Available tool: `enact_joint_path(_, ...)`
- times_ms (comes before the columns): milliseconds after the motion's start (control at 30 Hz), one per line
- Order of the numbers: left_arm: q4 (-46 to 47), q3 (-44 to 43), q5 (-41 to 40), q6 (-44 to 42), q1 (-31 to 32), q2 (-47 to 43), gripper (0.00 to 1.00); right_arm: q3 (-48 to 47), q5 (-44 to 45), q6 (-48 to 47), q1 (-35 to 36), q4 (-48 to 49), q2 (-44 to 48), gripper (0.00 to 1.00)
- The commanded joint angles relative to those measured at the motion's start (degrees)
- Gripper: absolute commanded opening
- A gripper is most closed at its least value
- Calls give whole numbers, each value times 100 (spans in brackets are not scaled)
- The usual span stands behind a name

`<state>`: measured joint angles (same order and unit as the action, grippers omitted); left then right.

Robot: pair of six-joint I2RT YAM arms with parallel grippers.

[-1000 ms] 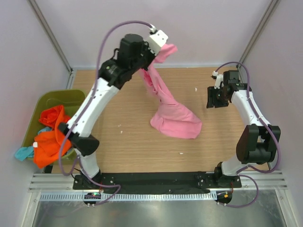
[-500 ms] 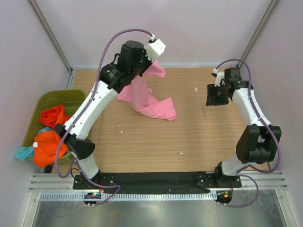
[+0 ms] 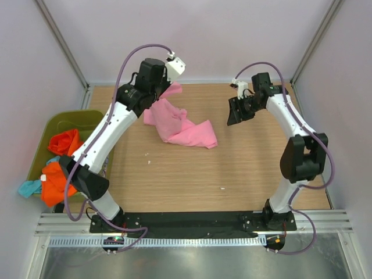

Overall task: Fold and stack the t-shirts
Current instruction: Flatten the tshirt out

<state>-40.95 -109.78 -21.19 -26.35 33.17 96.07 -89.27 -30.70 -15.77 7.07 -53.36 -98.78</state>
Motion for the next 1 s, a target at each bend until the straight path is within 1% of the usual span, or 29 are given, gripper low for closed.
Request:
enact_joint_path(0, 52, 342, -219, 15, -196, -492, 0, -555, 46, -5, 127, 212, -641, 53)
enact_joint_path(133, -80, 518, -35, 165, -609, -721, 0, -1108, 90, 100, 338, 353, -1300, 55)
enact_joint_path(267, -246, 694, -69, 139, -645, -765, 0, -1522, 11, 144, 601, 414, -1993, 57)
enact_joint_path(500, -317, 879, -87, 235, -715, -792, 0, -2076, 90, 171, 1111, 485, -2856, 58)
enact_joint_path(633, -309, 835, -87, 236, -785, -730, 0, -2252, 222, 294, 1200, 573, -3102, 60)
enact_joint_path(800, -317, 817, -96, 279, -882, -695, 0, -2305, 556, 320, 1200, 652, -3191, 60)
enact_joint_path(967, -326, 826, -52, 323, -935, -642, 0, -2156, 925, 277, 1183, 862, -2850, 59)
